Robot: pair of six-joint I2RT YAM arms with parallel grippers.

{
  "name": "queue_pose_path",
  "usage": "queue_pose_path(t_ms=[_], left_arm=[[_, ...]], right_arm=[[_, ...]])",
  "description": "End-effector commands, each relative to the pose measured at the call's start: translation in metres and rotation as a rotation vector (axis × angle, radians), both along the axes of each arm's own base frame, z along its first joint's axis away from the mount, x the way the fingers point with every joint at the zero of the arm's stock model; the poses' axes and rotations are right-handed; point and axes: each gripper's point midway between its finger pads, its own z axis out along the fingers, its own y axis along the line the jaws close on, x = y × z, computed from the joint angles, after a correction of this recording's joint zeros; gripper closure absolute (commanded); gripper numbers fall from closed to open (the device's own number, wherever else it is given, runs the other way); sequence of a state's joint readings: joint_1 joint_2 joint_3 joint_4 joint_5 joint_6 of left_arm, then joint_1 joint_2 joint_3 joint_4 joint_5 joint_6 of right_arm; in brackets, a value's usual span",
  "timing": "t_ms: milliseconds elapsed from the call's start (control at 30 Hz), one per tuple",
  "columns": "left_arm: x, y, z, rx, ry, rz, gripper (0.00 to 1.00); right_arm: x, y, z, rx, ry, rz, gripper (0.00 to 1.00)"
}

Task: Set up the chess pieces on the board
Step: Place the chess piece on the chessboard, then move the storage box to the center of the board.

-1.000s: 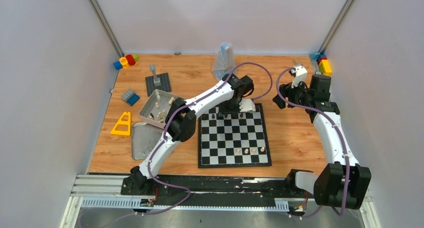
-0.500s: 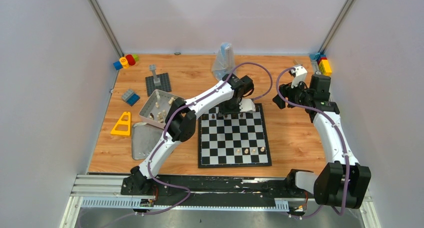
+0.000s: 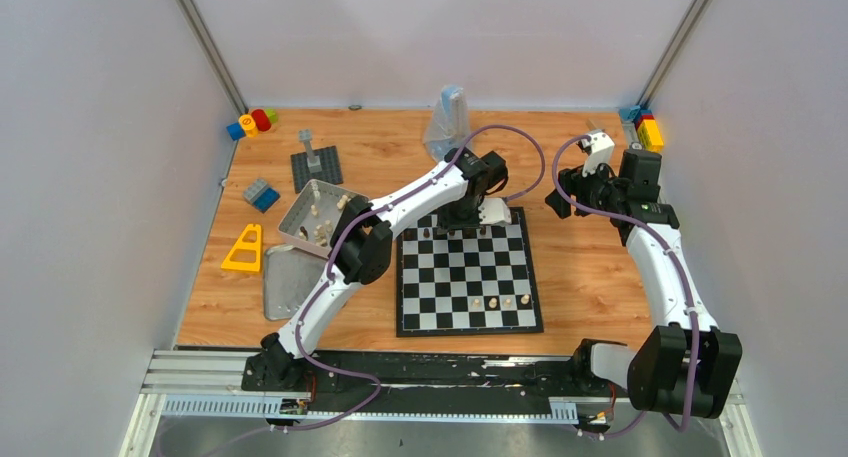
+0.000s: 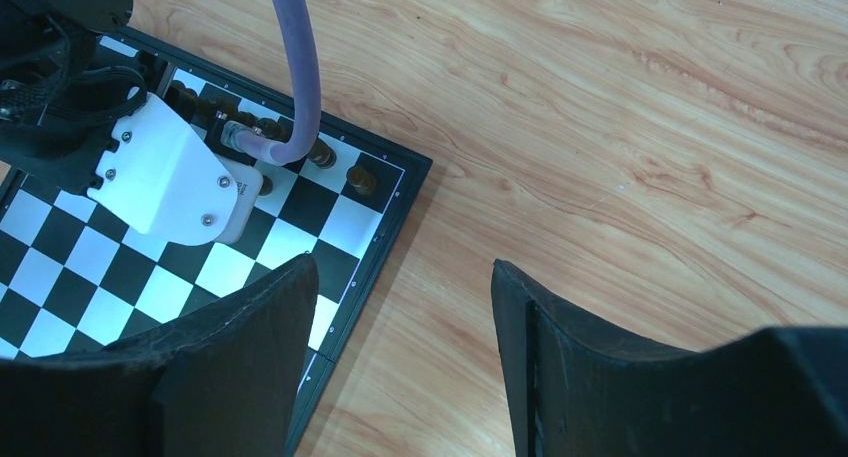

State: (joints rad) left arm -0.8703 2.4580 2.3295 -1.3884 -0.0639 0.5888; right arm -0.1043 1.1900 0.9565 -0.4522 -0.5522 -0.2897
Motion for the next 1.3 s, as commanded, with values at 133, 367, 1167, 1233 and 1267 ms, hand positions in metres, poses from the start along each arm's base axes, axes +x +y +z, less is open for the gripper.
queue_pose_path(t_ms=[133, 367, 1167, 1233, 1267], left_arm=[[0.001, -0.012, 0.008, -0.043, -0.023, -0.003, 0.68], [0.001, -0.006, 0.009, -0.03, -0.036, -0.003, 0.66], [0.007, 0.036, 0.128, -0.402, -0.192, 0.192, 0.47], [0.013, 0.063, 0.136, -0.428, -0.238, 0.254, 0.45], [0.009, 0.079, 0.14, -0.436, -0.255, 0.277, 0.43]], right_arm=[[0.009, 0.0, 0.017, -0.002, -0.057, 0.019, 0.35], [0.008, 0.001, 0.016, 0.001, -0.054, 0.023, 0.35], [0.007, 0.005, 0.016, 0.017, -0.045, 0.044, 0.35], [0.006, 0.007, 0.015, 0.023, -0.045, 0.056, 0.35], [0.005, 0.009, 0.014, 0.028, -0.043, 0.065, 0.35]])
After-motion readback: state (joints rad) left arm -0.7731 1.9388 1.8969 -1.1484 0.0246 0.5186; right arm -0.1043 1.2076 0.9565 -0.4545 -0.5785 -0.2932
